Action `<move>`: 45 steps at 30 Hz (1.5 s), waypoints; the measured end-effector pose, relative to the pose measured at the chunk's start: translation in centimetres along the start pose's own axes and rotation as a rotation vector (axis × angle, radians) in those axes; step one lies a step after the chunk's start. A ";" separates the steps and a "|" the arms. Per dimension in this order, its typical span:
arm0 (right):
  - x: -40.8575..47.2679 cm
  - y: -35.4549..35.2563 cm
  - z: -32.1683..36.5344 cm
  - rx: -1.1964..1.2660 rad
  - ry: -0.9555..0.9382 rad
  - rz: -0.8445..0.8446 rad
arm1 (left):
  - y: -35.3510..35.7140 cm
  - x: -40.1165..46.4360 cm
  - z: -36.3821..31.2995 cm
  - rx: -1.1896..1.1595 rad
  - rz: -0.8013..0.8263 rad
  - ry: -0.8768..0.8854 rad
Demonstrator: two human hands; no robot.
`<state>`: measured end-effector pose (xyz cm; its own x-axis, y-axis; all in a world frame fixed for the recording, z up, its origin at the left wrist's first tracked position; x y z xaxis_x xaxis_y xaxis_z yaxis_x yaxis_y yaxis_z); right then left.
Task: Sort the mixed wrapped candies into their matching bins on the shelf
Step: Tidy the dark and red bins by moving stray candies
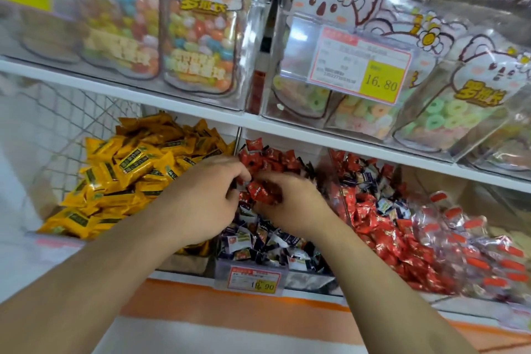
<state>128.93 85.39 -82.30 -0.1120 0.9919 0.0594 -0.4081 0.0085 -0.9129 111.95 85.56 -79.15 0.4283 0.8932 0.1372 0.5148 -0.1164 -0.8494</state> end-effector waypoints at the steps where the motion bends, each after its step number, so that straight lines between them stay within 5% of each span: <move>1: 0.4 0.5 -0.2 -0.052 0.005 0.004 | 0.0 0.0 0.0 -0.002 0.005 -0.002; 17: 0.7 1.9 -1.4 -0.089 0.023 0.002 | -0.1 -0.2 -0.1 -0.009 0.041 -0.033; 23: -0.3 0.1 -1.5 0.130 0.051 -0.118 | 0.0 -0.1 0.0 0.004 0.041 -0.033; 34: -4.4 -5.6 -2.6 0.937 0.199 -0.294 | 0.3 0.0 -0.2 0.036 0.013 0.013; 42: -10.9 -10.9 -7.5 0.817 0.297 -0.511 | 0.7 -0.5 -1.3 0.046 0.031 0.004; 45: -12.4 -11.8 -9.8 0.470 0.374 -0.510 | 0.9 -0.7 -1.3 0.042 0.052 -0.003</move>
<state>144.01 74.23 -76.18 0.4707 0.8572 0.2088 -0.6767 0.5026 -0.5380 113.02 84.23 -79.34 0.4512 0.8878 0.0908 0.4604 -0.1444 -0.8759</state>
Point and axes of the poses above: each hand's wrist, its own x-axis towards the middle knuckle, its own y-axis out of the palm, z = x × y, the point moved 5 cm from there along x, towards the middle knuckle, and after that the axes turned 1 degree about x, right-handed, at the moved point
